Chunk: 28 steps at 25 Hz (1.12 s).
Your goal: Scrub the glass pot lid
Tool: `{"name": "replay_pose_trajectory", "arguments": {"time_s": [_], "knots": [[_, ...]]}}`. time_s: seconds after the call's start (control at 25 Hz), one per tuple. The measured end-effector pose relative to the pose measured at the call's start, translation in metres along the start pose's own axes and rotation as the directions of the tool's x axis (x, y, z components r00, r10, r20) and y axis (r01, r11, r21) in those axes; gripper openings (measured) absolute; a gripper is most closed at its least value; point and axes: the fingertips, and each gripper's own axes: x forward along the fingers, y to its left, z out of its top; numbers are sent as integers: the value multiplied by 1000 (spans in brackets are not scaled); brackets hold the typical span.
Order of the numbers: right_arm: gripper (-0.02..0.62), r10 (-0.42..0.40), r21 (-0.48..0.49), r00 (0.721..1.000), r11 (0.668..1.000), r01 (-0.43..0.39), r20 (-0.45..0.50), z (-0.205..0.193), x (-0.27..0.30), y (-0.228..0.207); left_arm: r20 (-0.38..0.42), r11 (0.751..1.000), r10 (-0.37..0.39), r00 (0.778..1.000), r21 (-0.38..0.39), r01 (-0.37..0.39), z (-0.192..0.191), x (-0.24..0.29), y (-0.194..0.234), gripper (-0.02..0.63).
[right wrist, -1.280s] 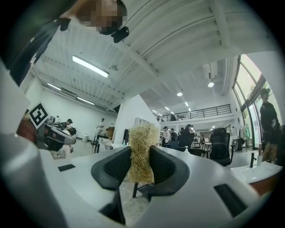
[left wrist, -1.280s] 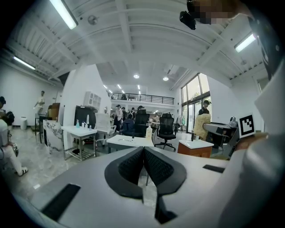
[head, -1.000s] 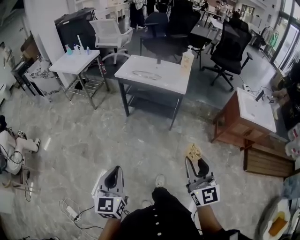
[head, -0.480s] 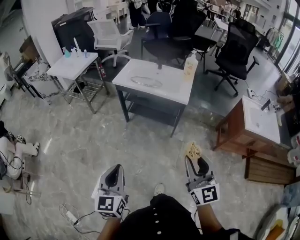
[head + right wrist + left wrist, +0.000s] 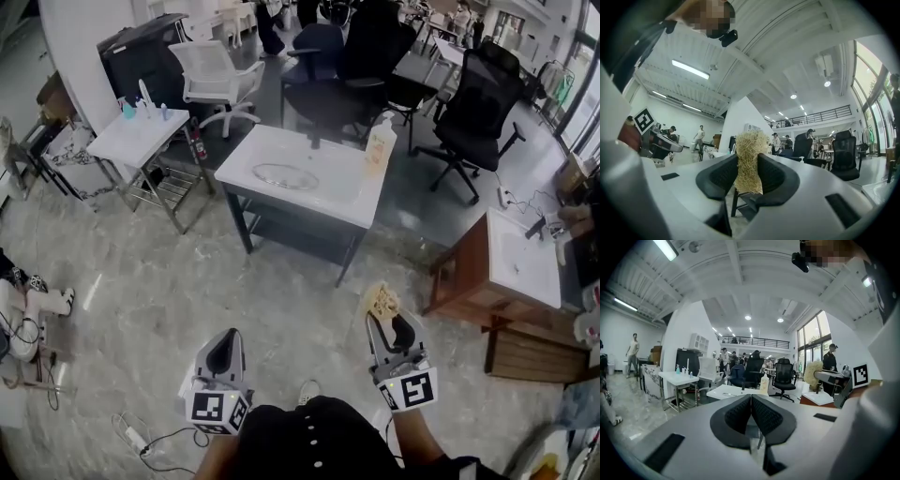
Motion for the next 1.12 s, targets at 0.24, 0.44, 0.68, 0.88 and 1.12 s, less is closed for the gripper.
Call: {"name": "replay_pose_trajectory", "arguments": {"time_s": [0.24,0.44,0.68,0.88,1.12], "knots": [[143,7,14,1000,1000,-7,-19,-14,16,-26,-30,1000,15,999,-3,-15,-10,27,-9,26],[143,12,23,1000,1000,-11,-22,-22,30,-37,-39,999,30,999,-16,-30,-10,42,-4,26],[143,19,31,999,999,-18,-29,-35,53,-46,-41,1000,7,999,-25,-8,-5,75,0,26],[143,16,22,1000,1000,-15,-27,-38,84,-61,-23,1000,-14,1000,-16,14,4,112,8,26],[143,2,11,1000,1000,-1,-15,-37,129,-82,-15,1000,-7,1000,-24,7,20,155,32,26]]}}
